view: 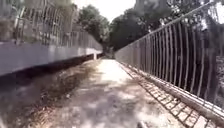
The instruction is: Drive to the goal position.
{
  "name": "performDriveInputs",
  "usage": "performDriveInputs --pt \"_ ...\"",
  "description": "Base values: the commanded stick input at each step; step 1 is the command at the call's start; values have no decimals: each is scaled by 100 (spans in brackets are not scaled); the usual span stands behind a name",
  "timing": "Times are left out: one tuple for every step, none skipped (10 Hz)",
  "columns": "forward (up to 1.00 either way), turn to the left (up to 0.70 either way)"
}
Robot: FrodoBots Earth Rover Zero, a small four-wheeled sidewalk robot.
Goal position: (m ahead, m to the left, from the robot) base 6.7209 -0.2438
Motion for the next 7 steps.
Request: performDriveInputs --pt "70 0" --pt "70 0" --pt "70 0" --pt "70 0" --pt "70 4" --pt "70 -5" --pt "70 -9"
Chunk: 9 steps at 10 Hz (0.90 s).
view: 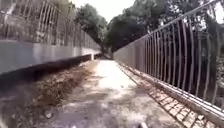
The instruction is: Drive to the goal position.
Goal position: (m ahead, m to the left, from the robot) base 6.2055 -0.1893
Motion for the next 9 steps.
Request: performDriveInputs --pt "70 7" --pt "70 0" --pt "70 0" --pt "70 0" --pt "70 0" --pt "70 1" --pt "70 4" --pt "70 2" --pt "70 1"
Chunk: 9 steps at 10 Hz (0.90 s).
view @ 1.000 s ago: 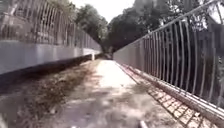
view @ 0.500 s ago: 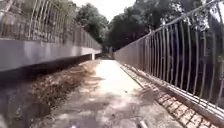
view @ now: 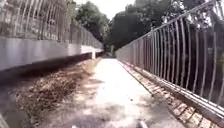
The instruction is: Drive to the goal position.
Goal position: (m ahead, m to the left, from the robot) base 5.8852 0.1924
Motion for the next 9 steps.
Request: performDriveInputs --pt "70 -27" --pt "70 -16" --pt "70 5" --pt "70 0" --pt "70 1" --pt "70 0" --pt "70 0" --pt "70 1" --pt "70 -2"
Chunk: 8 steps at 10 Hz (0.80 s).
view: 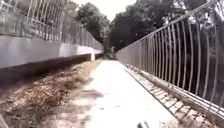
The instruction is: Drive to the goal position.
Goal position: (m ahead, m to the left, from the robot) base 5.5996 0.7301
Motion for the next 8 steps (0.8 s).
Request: performDriveInputs --pt "70 -32" --pt "70 -29" --pt "70 1" --pt "70 8" --pt "70 2" --pt "70 0" --pt "70 0" --pt "70 0"
